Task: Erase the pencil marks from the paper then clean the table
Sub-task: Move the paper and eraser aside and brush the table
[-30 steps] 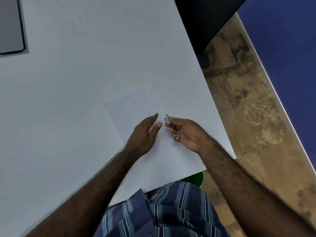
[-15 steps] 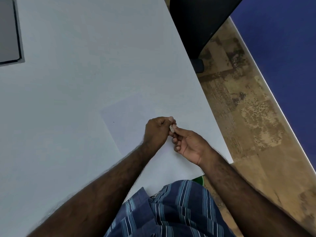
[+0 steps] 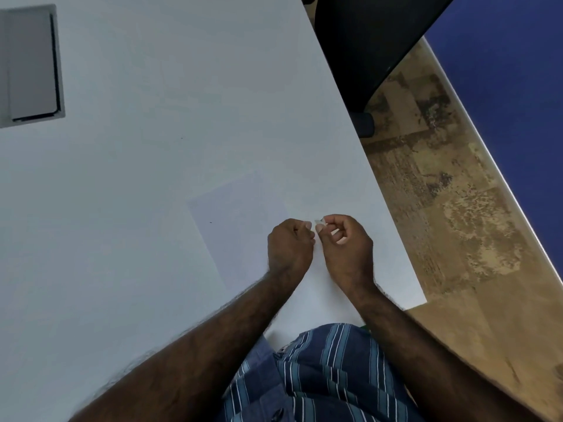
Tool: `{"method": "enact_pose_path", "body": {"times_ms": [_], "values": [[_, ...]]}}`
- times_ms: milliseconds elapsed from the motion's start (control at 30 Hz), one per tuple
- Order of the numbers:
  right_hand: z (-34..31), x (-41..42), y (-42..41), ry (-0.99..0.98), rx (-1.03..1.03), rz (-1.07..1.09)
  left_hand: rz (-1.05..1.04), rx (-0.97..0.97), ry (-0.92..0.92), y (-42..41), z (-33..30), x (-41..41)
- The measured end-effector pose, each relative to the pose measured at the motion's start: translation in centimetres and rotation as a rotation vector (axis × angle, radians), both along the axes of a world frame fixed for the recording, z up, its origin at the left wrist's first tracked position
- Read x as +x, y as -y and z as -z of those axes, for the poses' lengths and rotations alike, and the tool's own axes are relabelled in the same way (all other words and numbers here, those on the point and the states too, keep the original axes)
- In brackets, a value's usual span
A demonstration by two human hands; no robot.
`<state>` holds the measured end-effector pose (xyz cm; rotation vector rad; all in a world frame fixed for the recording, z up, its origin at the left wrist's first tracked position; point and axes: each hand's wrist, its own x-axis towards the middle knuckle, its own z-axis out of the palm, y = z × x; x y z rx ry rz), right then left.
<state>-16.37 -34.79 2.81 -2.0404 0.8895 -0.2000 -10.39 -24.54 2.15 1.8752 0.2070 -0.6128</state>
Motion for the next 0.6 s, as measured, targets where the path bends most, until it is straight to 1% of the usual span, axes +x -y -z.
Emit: {"method": "enact_pose_path", "body": {"times_ms": [67,133,167,233,300,367,467,533,600], "values": [[0.2,0.3,0.3,0.01,-0.022,-0.034,0.065,0.042,0.023,-0.5,0.0,-0.1],[0.6,0.6,0.6,-0.016,0.048,-0.039,0.164,0.105,0.057,-1.1,0.3,-0.3],[1.0,0.7,0.9,-0.021,0.034,-0.039,0.204,0.136,0.073,-1.3,0.4,-0.5],[1.7,0.8,1.2,-0.025,-0.07,-0.065,0.244,0.162,0.08,-1.7,0.8,-0.6],[2.2,0.8,1.2,-0.017,-0.1,-0.078,0.276,0.158,0.082,-2.1,1.1,-0.5],[2.3,0.8,1.0,-0.023,-0.056,-0.069,0.315,0.146,0.097,-2.8,1.3,-0.3],[2.1,1.0,0.6,-0.042,0.044,-0.071,0.263,0.088,0.082,-3.6,1.6,-0.1],[2.1,1.1,0.1,-0.053,0.155,-0.089,0.205,0.029,0.053,-4.1,1.4,0.1],[2.2,1.2,-0.5,-0.06,0.308,-0.12,0.14,-0.064,0.023,-4.7,1.1,0.4]]}}
